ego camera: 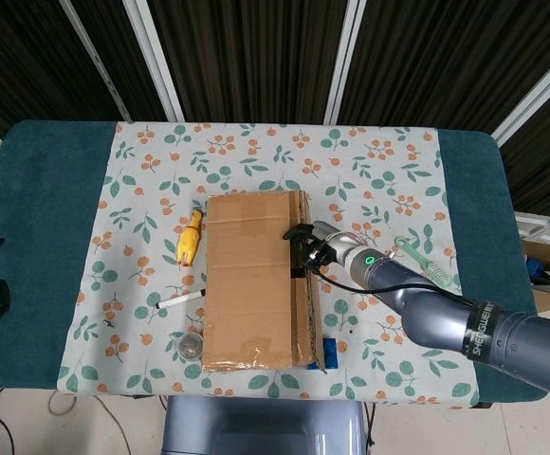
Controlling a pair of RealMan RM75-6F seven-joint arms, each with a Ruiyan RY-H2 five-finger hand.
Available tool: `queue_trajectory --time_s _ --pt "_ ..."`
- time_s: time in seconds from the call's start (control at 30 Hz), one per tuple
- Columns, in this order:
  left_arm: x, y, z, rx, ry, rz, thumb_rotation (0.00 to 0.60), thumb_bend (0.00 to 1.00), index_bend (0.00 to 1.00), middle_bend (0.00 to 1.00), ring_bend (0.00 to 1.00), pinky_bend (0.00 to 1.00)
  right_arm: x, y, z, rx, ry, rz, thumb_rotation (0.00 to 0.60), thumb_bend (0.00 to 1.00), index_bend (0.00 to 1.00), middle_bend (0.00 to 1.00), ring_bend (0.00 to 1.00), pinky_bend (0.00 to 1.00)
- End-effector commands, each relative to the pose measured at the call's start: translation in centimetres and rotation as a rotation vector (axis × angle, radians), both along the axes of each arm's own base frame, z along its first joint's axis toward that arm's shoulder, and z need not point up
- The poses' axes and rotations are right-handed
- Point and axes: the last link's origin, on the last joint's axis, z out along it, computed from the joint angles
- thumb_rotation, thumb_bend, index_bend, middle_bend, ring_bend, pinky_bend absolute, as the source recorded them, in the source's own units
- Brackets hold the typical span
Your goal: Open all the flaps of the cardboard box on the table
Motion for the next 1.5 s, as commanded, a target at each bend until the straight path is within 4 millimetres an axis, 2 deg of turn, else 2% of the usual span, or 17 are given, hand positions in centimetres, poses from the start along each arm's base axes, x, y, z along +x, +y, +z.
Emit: queue_trajectory --time_s 0.03,0.3,0.8,1.0,1.13,1.5 --pt "0.0 0.0 0.0 0.000 -0.002 0.000 0.600 0.59 0.15 0.05 0.11 0.12 0.1 0.0 -0.1 0.007 -0.006 -0.001 0.600 0.90 0.22 0.21 0.34 0.42" --pt "0.0 0.1 0.1 0.004 -0.008 0.001 0.600 0.59 0.15 0.05 0.11 0.13 0.8 0.0 0.1 0.026 -0.056 -0.021 0.600 0.90 0.22 0.21 0.34 0.42" --pt "-0.1 0.1 0.5 0.024 -0.022 0.005 0.600 0.59 0.15 0.04 0.11 0.13 2.7 -0.5 2.1 0.032 -0.143 -0.015 0.600 0.90 0.22 0.20 0.34 0.42" --pt "-0.1 0.1 0.6 0.041 -0.031 0.008 0.600 0.59 0.15 0.04 0.11 0.15 3.6 -0.5 2.9 0.034 -0.185 -0.010 0.600 0.90 0.19 0.14 0.34 0.42" --pt "-0.2 0.2 0.6 0.045 -0.031 0.010 0.600 0.59 0.15 0.04 0.11 0.15 4.2 -0.5 3.3 0.041 -0.217 -0.006 0.600 0.90 0.14 0.08 0.34 0.42" --pt "-0.2 0.2 0.7 0.054 -0.033 0.016 0.600 0.59 0.15 0.03 0.11 0.17 5.4 -0.7 4.9 0.028 -0.296 0.007 0.600 0.90 0.06 0.02 0.34 0.42"
